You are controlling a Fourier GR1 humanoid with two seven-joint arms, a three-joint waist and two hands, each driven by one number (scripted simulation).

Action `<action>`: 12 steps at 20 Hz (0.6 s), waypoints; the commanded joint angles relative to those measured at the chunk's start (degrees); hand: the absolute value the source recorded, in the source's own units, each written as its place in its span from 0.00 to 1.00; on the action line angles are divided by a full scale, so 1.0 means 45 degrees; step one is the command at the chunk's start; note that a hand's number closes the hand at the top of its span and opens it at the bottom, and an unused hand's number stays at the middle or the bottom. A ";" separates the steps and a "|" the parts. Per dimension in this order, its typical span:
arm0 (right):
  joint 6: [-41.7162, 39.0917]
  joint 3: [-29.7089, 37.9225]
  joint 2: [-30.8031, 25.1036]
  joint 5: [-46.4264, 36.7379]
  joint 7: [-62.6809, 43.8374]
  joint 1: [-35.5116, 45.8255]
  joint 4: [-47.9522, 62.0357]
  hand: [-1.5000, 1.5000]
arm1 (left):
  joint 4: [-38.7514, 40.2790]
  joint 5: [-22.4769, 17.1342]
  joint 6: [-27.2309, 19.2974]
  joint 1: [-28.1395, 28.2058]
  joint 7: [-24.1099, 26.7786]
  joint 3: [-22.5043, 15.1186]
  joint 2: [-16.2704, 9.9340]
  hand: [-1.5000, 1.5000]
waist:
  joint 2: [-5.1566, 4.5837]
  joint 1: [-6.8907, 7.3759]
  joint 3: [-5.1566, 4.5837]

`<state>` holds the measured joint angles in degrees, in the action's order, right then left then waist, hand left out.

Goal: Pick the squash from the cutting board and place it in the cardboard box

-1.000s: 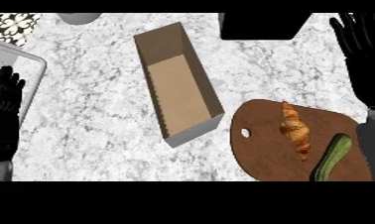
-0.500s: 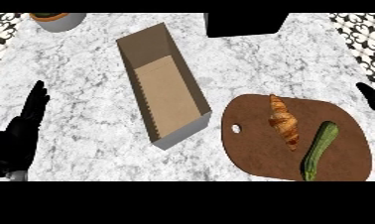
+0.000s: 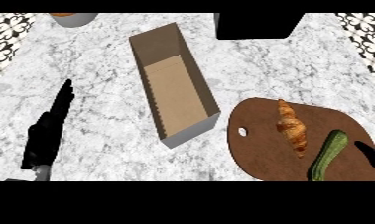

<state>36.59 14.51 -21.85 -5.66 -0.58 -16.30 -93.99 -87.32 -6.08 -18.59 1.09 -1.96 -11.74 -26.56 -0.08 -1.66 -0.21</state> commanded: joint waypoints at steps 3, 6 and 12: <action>-0.2460 -0.1127 -0.2364 -0.1469 -0.3557 -0.2649 -0.1446 0.00 | 0.0390 0.0054 0.0081 -0.0009 0.0261 -0.0009 0.0211 0.50 | -0.0050 0.0191 -0.0063; -0.4016 -0.2013 -0.3157 -0.1671 -0.5365 -0.3271 -0.2294 0.00 | -0.0158 0.0134 0.0229 -0.0386 -0.0442 -0.0153 0.0000 0.50 | -0.0060 0.0362 -0.0040; -0.6004 -0.3187 -0.4016 -0.1603 -1.0020 -0.2778 -0.4981 0.00 | 0.0111 0.0037 0.0612 -0.0027 0.0141 0.0029 0.0040 0.50 | -0.0026 0.0529 0.0002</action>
<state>13.96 4.40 -38.51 -11.59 -34.11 -29.65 -110.43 -87.69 -5.38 -17.44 -0.14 -3.35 -12.21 -26.22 -0.21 0.12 -0.29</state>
